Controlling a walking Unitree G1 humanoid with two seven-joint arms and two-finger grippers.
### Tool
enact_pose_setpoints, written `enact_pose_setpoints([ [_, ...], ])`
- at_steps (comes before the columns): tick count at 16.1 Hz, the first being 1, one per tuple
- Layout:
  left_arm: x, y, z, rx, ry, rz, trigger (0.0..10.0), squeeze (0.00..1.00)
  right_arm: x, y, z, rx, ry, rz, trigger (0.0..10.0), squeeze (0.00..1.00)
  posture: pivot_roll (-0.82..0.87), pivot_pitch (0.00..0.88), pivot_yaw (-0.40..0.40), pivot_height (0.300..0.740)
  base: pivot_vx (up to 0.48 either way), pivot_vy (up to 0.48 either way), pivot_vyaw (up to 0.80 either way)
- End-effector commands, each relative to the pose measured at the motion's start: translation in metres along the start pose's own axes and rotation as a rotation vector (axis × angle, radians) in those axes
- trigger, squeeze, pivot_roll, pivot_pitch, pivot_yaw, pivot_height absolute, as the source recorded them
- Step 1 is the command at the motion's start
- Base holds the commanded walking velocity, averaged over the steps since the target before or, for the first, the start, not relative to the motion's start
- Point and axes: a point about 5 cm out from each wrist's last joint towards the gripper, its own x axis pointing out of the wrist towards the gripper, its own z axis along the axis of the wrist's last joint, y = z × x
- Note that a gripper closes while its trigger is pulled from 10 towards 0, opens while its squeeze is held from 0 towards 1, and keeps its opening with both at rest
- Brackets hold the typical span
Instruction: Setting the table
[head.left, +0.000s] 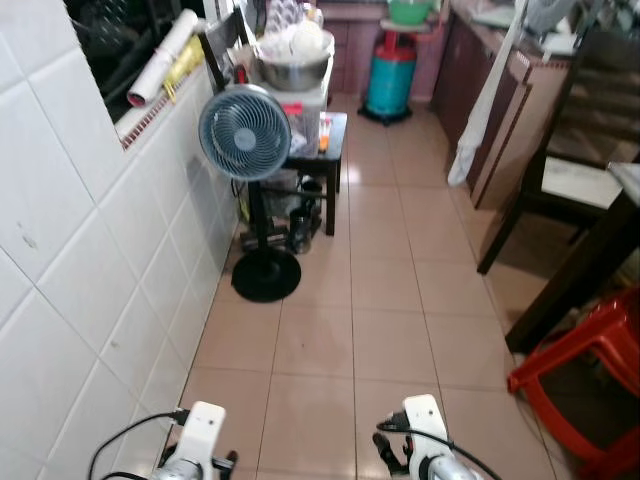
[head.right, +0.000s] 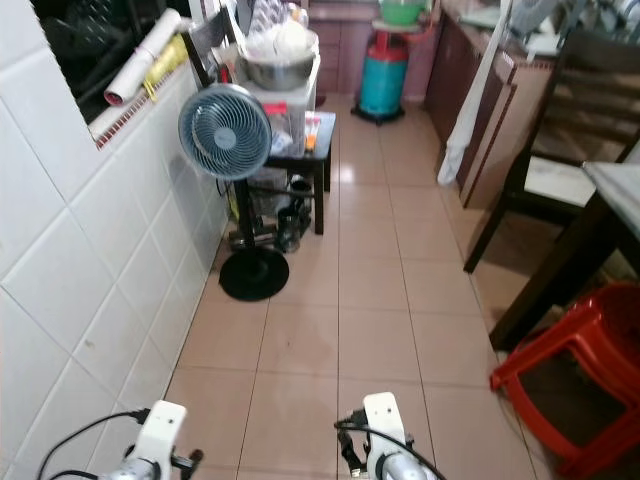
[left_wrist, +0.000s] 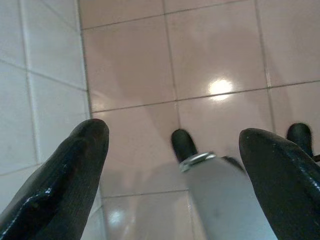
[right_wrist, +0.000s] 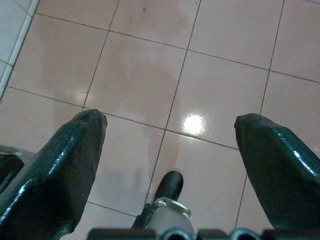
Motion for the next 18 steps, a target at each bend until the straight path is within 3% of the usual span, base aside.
enact_pose_setpoints([
  [1, 0.001, -0.002, 0.005, 0.005, -0.001, 0.000, 10.0, 0.00, 0.000, 0.001, -0.002, -0.008, 0.011, -0.003, 10.0, 0.00, -0.01, 0.000, -0.028, 0.740, 0.296, 0.281, 0.00],
  [2, 0.003, -0.014, 0.011, 0.013, -0.012, -0.014, 10.0, 0.00, 0.000, 0.001, -0.003, -0.009, 0.016, -0.004, 10.0, 0.00, -0.01, 0.000, -0.027, 0.740, 0.307, 0.285, 0.00],
  [12, 0.008, -0.054, 0.035, 0.043, -0.038, -0.057, 10.0, 0.00, -0.001, 0.001, -0.007, -0.003, 0.038, -0.017, 10.0, 0.00, -0.01, 0.000, -0.023, 0.740, 0.320, 0.313, -0.04],
  [18, 0.007, -0.045, 0.030, 0.047, -0.032, -0.046, 10.0, 0.00, -0.001, 0.001, -0.007, -0.008, 0.037, -0.013, 10.0, 0.00, -0.01, 0.000, -0.019, 0.740, 0.334, 0.326, -0.17],
])
